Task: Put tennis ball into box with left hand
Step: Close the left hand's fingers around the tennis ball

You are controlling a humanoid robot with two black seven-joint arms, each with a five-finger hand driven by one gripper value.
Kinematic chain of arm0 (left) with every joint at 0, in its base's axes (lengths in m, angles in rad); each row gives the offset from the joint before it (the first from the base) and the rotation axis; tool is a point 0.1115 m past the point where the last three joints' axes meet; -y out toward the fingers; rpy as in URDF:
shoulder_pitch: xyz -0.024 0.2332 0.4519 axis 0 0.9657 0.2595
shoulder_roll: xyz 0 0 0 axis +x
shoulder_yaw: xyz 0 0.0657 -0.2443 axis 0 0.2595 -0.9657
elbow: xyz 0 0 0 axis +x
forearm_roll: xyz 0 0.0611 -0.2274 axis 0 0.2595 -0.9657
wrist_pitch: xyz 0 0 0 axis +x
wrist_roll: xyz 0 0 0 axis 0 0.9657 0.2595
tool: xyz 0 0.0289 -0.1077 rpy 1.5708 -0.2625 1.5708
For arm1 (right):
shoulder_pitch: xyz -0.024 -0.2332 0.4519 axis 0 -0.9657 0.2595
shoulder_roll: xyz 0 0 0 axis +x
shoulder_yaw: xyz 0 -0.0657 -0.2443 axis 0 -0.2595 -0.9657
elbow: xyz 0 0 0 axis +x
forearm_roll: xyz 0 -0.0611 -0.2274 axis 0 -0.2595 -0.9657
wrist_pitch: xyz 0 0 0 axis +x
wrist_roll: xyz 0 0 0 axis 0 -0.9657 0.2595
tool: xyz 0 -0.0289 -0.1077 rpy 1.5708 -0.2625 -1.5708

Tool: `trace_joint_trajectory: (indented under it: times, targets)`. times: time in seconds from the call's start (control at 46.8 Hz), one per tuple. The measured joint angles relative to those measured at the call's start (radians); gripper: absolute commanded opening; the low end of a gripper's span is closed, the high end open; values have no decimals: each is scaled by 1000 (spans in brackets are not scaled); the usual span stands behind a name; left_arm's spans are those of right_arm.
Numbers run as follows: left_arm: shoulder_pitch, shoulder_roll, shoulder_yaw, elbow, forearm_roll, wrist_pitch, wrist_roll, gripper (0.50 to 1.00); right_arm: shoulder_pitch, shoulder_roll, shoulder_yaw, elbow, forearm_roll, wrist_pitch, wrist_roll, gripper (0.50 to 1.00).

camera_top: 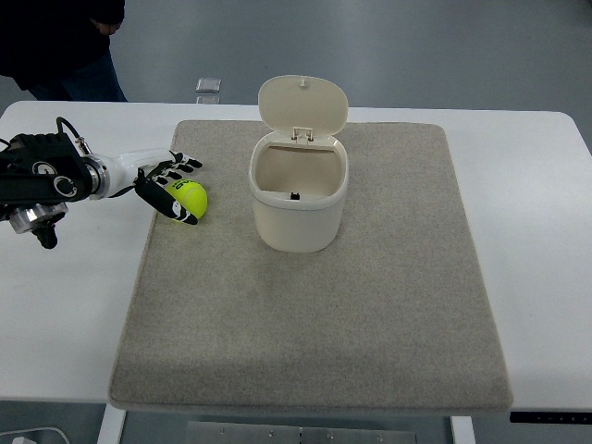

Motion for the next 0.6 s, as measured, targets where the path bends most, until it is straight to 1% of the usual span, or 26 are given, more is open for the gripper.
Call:
trace_joint_trajectory:
  times: [0.15,0.192,0.235,0.256,0.321,0.342,0.363,0.406,0.47,0.534,0.577,0.598]
  targets:
    - [2,-10,7,12,0,3,0,971,0,0,0,0,0,0,0,938]
    - [2,-12,7,12,0,3,0,945,0,0,0,0,0,0,0,938]
    - [3,-14,7,12,0,4,-1,936,0,0,0,0,0,0,0,938]
    - [3,-16,7,12,0,4,-1,922,0,0,0,0,0,0,0,938]
    - [5,-19,7,13,0,4,-1,819,0,0,0,0,0,0,0,938]
    - [5,-20,8,13,-1,4,-1,804,0,0,0,0,0,0,0,938]
    - [5,-20,8,13,-1,4,-1,778,0,0,0,0,0,0,0,938]
    - [5,-20,9,13,-1,4,-1,709,0,0,0,0,0,0,0,938]
    - [5,-20,9,13,-2,4,-1,658,0,0,0,0,0,0,0,938]
    - [5,-19,9,13,-2,3,-1,585,0,0,0,0,0,0,0,938]
    - [5,-19,9,13,-3,1,-1,519,0,0,0,0,0,0,0,938]
    - [6,-19,9,13,-3,1,-1,500,0,0,0,0,0,0,0,938]
